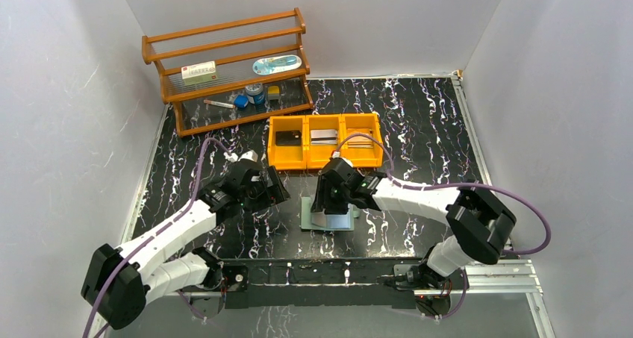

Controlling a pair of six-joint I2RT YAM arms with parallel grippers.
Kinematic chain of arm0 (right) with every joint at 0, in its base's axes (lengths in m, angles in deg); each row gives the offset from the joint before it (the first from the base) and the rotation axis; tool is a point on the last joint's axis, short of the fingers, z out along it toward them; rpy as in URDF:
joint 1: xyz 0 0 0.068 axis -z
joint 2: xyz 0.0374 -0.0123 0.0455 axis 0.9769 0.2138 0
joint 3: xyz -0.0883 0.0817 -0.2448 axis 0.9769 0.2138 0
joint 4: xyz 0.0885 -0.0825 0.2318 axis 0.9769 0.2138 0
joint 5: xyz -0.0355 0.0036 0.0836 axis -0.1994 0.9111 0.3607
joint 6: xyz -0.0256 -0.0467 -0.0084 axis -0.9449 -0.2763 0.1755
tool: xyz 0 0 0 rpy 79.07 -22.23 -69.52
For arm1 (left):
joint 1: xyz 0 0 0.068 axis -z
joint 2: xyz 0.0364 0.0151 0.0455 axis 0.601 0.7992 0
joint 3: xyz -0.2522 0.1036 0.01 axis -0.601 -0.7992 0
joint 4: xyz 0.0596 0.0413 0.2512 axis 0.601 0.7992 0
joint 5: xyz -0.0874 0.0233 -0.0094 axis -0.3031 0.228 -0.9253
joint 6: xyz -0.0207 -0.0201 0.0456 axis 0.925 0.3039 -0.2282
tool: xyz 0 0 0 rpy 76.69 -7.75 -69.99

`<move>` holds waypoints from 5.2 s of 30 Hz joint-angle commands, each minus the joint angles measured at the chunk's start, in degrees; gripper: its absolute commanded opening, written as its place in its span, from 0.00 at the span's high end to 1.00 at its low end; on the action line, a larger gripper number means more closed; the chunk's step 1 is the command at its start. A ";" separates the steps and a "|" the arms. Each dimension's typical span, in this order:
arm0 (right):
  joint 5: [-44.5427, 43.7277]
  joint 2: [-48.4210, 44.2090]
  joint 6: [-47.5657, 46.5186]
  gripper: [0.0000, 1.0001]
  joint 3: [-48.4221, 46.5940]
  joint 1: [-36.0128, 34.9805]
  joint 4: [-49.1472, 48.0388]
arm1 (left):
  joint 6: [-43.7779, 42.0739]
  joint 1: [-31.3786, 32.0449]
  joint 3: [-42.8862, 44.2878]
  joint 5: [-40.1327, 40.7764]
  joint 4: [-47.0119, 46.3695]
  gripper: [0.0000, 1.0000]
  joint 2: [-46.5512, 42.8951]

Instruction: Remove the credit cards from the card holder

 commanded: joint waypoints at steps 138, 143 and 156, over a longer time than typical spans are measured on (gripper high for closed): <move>16.39 -18.81 1.21 0.55 19.67 17.05 -9.40 | -2.62 9.01 5.29 -25.66 -28.07 1.00 32.05; 12.12 -19.97 -0.48 0.51 16.50 17.10 -2.57 | -4.36 9.00 5.86 -19.54 -21.91 1.00 25.46; 11.88 -17.50 -2.63 0.51 14.67 17.18 0.64 | -5.40 9.01 4.85 -15.53 -15.98 1.00 21.30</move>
